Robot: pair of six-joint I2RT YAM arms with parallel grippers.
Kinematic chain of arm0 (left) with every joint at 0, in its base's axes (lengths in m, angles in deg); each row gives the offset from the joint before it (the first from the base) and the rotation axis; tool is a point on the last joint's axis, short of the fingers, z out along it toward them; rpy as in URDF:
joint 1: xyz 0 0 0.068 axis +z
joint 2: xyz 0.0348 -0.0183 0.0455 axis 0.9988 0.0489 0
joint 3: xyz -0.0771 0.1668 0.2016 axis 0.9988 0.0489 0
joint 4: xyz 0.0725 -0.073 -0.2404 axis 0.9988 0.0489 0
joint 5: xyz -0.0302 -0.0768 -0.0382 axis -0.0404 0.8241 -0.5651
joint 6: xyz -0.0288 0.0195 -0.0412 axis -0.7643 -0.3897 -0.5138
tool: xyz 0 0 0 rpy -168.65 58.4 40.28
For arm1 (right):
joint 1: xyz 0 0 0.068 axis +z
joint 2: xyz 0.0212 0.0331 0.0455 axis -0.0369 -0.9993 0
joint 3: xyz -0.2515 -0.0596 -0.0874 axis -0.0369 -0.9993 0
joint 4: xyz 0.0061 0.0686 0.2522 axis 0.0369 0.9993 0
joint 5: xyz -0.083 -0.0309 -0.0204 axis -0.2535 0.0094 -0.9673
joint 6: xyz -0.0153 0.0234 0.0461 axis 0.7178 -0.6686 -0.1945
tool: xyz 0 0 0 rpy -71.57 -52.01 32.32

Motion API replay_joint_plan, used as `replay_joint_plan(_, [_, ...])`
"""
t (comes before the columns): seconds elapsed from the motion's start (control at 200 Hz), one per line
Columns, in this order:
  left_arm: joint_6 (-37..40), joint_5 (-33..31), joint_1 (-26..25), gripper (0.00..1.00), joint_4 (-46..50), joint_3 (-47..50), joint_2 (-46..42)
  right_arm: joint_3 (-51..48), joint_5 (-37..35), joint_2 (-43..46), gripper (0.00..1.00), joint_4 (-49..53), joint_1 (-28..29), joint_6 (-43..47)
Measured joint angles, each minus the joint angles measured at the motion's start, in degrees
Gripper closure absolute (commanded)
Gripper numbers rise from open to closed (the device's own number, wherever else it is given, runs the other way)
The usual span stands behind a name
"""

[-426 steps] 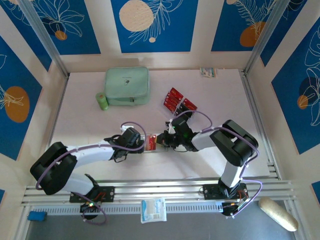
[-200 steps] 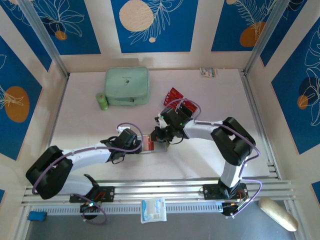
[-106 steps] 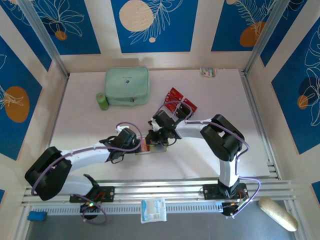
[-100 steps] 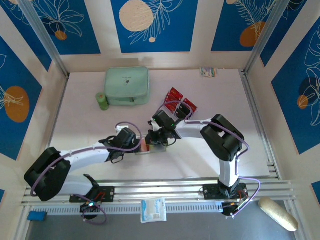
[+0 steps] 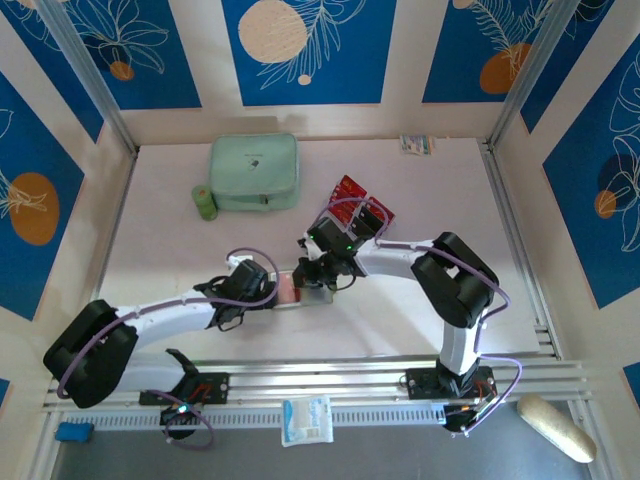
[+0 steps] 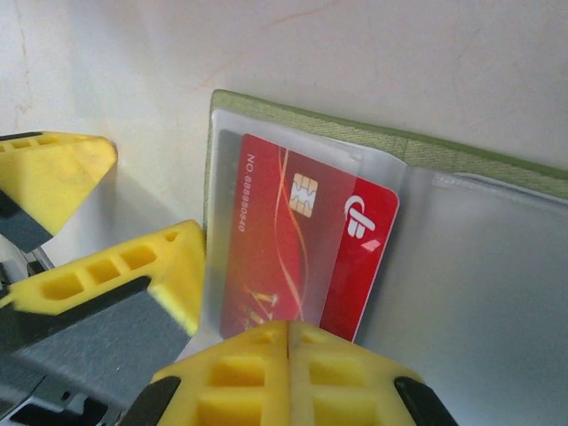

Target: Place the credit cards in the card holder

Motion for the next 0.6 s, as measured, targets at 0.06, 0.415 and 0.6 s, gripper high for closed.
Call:
replay_joint_plan(0.06, [0.00,-0.31,0.00,0.00,-0.15,0.00,0.26,0.24,-0.24,0.09,0.97,0.24,-0.28,0.39])
replay_joint_plan(0.415, [0.00,-0.55,0.00,0.00,-0.39,0.00,0.48,0.59,-0.90,-1.16,0.98,1.44,-1.25,1.62])
replay_joint_plan(0.6, [0.02,-0.59,0.00,0.00,-0.44,0.00,0.61,2.67,-0.66,-3.93,0.99,1.88,-0.61,1.86])
